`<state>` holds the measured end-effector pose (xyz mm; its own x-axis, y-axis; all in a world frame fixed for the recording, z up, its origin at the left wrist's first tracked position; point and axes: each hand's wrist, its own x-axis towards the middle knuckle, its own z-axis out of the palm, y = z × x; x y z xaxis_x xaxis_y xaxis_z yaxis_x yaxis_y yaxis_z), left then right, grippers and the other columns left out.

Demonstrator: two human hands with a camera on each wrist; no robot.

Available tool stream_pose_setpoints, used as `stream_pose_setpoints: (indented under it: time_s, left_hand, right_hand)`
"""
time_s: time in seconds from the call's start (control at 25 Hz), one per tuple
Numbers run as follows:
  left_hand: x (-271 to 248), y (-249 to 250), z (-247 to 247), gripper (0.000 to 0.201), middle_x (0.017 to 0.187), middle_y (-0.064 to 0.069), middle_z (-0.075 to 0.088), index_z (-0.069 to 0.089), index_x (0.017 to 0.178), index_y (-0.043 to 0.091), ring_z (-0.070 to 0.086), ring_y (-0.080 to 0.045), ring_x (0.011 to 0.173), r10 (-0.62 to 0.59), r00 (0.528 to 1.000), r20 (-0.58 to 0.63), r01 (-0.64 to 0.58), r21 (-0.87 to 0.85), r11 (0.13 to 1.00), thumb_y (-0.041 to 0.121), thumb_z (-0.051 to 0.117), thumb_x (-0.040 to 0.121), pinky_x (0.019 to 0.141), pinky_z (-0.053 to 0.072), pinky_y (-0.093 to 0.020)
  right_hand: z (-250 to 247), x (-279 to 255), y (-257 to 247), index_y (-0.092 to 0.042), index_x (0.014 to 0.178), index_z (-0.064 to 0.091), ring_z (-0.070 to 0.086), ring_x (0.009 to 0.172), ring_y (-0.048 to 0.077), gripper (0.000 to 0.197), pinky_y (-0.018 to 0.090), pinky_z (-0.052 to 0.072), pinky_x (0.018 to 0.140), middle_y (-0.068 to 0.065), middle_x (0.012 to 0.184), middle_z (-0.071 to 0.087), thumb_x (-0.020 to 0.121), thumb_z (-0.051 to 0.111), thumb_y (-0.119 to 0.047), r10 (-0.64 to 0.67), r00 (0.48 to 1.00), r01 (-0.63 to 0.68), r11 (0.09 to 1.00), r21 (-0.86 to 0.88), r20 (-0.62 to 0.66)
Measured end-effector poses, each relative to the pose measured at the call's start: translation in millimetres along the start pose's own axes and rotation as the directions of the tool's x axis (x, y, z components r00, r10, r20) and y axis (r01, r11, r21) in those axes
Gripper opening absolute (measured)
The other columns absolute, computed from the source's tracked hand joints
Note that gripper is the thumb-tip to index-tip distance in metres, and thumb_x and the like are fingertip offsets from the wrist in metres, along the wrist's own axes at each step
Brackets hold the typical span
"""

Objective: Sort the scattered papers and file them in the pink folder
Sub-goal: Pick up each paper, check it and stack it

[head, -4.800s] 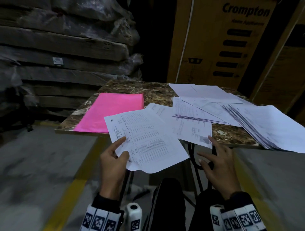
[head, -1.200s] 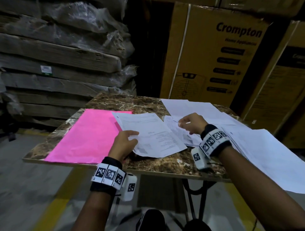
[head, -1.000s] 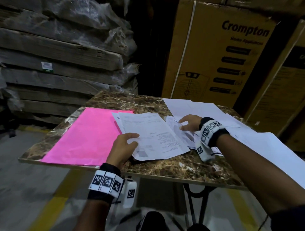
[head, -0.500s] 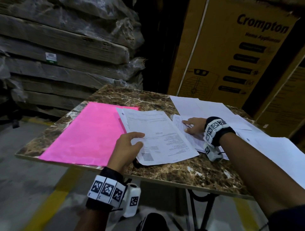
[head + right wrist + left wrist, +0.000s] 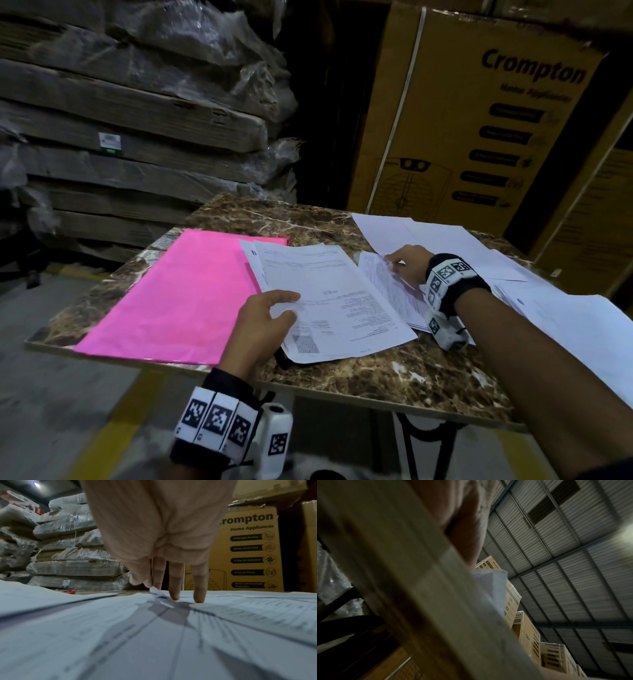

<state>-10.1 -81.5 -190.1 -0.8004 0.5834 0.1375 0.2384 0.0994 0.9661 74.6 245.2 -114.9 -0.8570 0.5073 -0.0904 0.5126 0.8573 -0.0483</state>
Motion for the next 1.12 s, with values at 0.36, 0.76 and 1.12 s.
stream_pose_setpoints:
  time_s: [0.36, 0.76, 1.12]
  left_hand:
    - [-2, 6, 0, 0.028, 0.124, 0.003, 0.065, 0.073, 0.109, 0.021, 0.061, -0.015, 0.114, -0.015, 1.0, 0.002, 0.015, -0.011, 1.0, 0.005, 0.061, 0.089, 0.082, 0.052, -0.022]
    - [-3, 4, 2, 0.029, 0.123, 0.004, 0.066, 0.073, 0.104, 0.025, 0.06, -0.017, 0.116, -0.017, 1.0, -0.013, 0.017, -0.018, 1.0, 0.005, 0.062, 0.087, 0.098, 0.053, -0.041]
    - [-4, 4, 2, 0.028, 0.121, 0.006, 0.066, 0.074, 0.106, 0.024, 0.06, -0.018, 0.117, 0.01, 1.0, -0.008, -0.01, -0.004, 1.0, 0.006, 0.062, 0.087, 0.1, 0.052, -0.044]
  right_hand:
    - [3, 16, 7, -0.02, 0.092, 0.078, 0.066, 0.094, 0.033, 0.02, 0.042, 0.057, 0.088, 0.014, 0.113, 0.067, 0.087, 0.065, -0.005, 0.124, 0.965, -0.078, 0.977, 0.199, -0.23]
    - [7, 6, -5, -0.014, 0.135, 0.06, 0.038, 0.14, 0.034, 0.038, 0.037, 0.032, 0.112, 0.013, 0.155, 0.036, 0.102, 0.05, -0.029, 0.065, 0.997, -0.061, 0.995, -0.082, 0.046]
    - [14, 12, -1, -0.027, 0.156, 0.023, 0.022, 0.15, 0.031, 0.052, 0.039, 0.018, 0.121, 0.017, 0.163, 0.017, 0.107, 0.029, -0.043, 0.098, 0.969, -0.064, 0.986, -0.154, 0.225]
